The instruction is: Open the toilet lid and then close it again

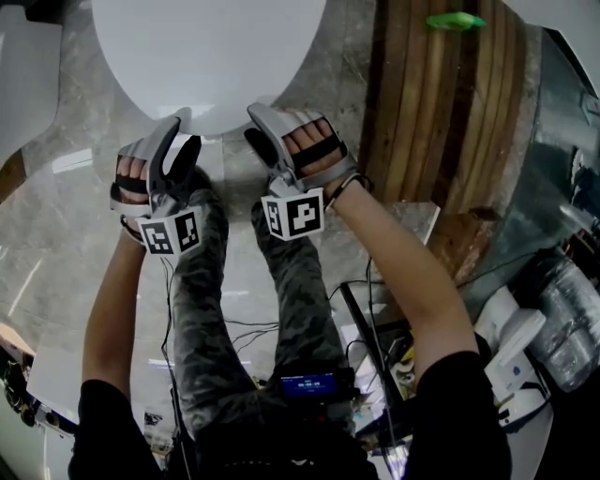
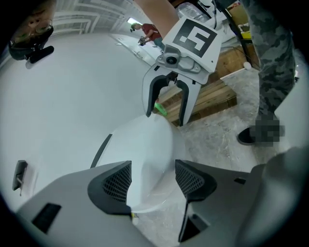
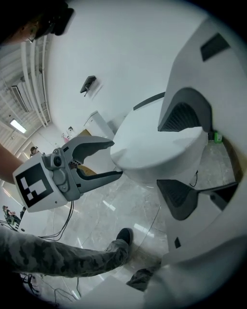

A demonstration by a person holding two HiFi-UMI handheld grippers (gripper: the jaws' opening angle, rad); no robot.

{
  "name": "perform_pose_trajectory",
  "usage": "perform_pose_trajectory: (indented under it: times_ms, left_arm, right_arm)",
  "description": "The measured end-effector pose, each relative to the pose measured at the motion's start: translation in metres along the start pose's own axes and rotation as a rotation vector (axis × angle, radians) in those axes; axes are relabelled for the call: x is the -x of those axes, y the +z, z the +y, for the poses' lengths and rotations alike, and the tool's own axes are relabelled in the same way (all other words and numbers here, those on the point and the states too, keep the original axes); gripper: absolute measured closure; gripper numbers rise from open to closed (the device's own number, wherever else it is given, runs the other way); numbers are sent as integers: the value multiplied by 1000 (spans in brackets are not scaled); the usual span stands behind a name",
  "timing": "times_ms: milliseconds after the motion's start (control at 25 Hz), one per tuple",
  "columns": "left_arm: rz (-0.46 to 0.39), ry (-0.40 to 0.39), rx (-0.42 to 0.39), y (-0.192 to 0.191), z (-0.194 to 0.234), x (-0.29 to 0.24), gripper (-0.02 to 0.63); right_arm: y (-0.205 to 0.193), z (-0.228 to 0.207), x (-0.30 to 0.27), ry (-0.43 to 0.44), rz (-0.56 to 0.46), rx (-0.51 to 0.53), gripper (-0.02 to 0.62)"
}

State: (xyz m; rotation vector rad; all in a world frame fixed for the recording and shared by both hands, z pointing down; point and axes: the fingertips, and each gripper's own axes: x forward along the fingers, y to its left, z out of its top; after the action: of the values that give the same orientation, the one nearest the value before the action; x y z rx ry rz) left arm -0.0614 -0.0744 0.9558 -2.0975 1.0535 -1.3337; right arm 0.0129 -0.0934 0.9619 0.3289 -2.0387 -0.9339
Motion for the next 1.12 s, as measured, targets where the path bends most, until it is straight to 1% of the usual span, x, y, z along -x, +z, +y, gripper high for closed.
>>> perform_pose_trajectory:
  times_ms: [80, 120, 200, 240, 280, 320, 400, 440, 480, 600, 680, 840, 920, 1000, 1120]
  left_arm:
    - [-2, -16, 3, 3, 4, 4, 319]
    - [1, -23, 6, 4, 7, 6, 319]
    - [12, -34, 19, 6, 16, 14, 323]
    - [20, -35, 30, 6, 24, 18, 331]
    - [32, -31, 42, 5, 33, 23, 351]
    - [47, -22, 55, 5, 43, 27, 383]
    - [70, -8, 93, 8, 67, 36, 425]
    - [76, -5, 124, 11, 80, 40, 433]
    - [79, 0, 156, 14, 94, 44, 448]
    - [75, 39, 245, 31, 146, 61, 524]
    - [67, 61, 294, 49, 182, 78, 551]
    - [46, 82, 324, 90, 250, 123, 568]
    - [25, 104, 345, 107, 282, 146, 575]
    - [-2, 134, 370, 123, 314, 165, 579]
    - [-49, 162, 432, 147, 351, 191, 582]
  right_arm:
    - [2, -11, 4, -4, 10, -10, 284]
    - [2, -18, 6, -7, 17, -18, 305]
    - [3, -33, 13, -19, 45, -46, 361]
    - [4, -42, 17, -32, 67, -69, 402]
    - [4, -51, 22, -48, 92, -99, 454]
    - [5, -61, 27, -63, 117, -137, 490]
    - [6, -80, 37, -81, 162, -225, 539]
    - [7, -90, 41, -84, 184, -272, 551]
    - [7, -101, 44, -88, 204, -320, 555]
    - [13, -146, 56, -120, 242, -456, 566]
    - [22, -183, 72, -148, 247, -540, 571]
    - [56, -263, 118, -197, 212, -670, 575]
    - [75, -302, 140, -222, 180, -713, 577]
    - [90, -338, 160, -251, 148, -734, 577]
    - [105, -379, 189, -274, 109, -755, 578]
